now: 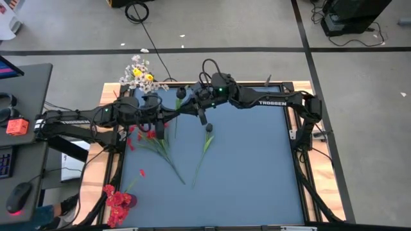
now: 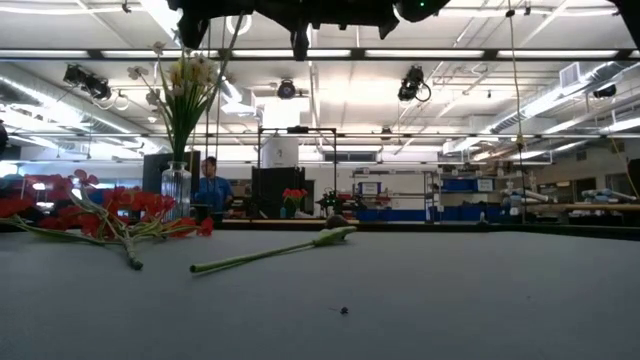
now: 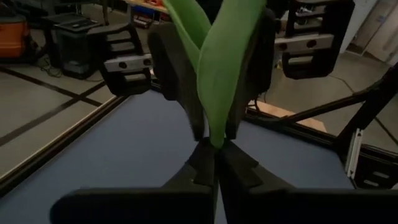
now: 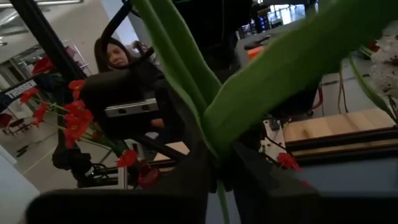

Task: Sort flowers into vase by color
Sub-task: Put the top black flower into the red vase

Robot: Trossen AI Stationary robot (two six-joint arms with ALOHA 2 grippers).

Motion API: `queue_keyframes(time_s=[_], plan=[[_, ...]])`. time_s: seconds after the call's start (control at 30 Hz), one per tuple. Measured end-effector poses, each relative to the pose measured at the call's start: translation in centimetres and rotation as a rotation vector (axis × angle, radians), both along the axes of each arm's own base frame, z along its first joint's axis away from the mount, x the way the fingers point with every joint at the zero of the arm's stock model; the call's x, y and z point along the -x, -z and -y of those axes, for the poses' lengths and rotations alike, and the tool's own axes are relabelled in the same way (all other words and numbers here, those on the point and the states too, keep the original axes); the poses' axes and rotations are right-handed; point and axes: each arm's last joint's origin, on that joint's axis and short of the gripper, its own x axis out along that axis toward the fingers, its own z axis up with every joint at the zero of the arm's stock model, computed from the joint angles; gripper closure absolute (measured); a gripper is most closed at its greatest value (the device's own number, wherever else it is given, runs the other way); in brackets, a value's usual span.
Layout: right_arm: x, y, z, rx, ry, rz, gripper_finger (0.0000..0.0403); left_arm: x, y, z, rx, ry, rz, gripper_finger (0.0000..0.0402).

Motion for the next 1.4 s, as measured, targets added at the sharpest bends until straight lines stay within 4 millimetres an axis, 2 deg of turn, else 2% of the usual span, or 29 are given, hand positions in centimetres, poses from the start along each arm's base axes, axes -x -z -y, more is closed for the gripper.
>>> queue_keyframes(time_s=[0.13, 0.33, 0.63, 0.9, 1.0, 1.23, 1.4], plan=[[0.4, -0.2, 0.6, -0.008, 0.015, -0.006, 0.0303, 0.0, 0.1, 0.0, 0.001, -0.005, -0.011, 0.0396], [2.3, -2.3, 1.2, 0.023, 0.043, 0.003, 0.0299, 0.5, -0.1, -0.1, 0.004, -0.03, 0.0, 0.0399], [7.5, -6.0, 1.4, 0.148, 0.172, -0.085, 0.0309, 1.9, -1.0, -0.2, 0.003, -0.095, 0.054, 0.0399], [12.7, -8.6, 0.0, 0.231, 0.269, -0.135, 0.032, 2.3, -1.0, -0.2, 0.007, -0.106, 0.049, 0.04], [14.6, -8.5, -0.8, 0.215, 0.306, -0.131, 0.0322, 2.3, -1.0, -0.2, 0.007, -0.106, 0.05, 0.04], [19.0, -7.0, -3.6, 0.195, 0.402, -0.155, 0.0322, 2.3, -1.0, -0.2, 0.007, -0.107, 0.05, 0.04], [22.0, -5.7, -4.9, 0.18, 0.484, -0.153, 0.0323, 2.2, -1.0, -0.2, 0.007, -0.107, 0.05, 0.04]])
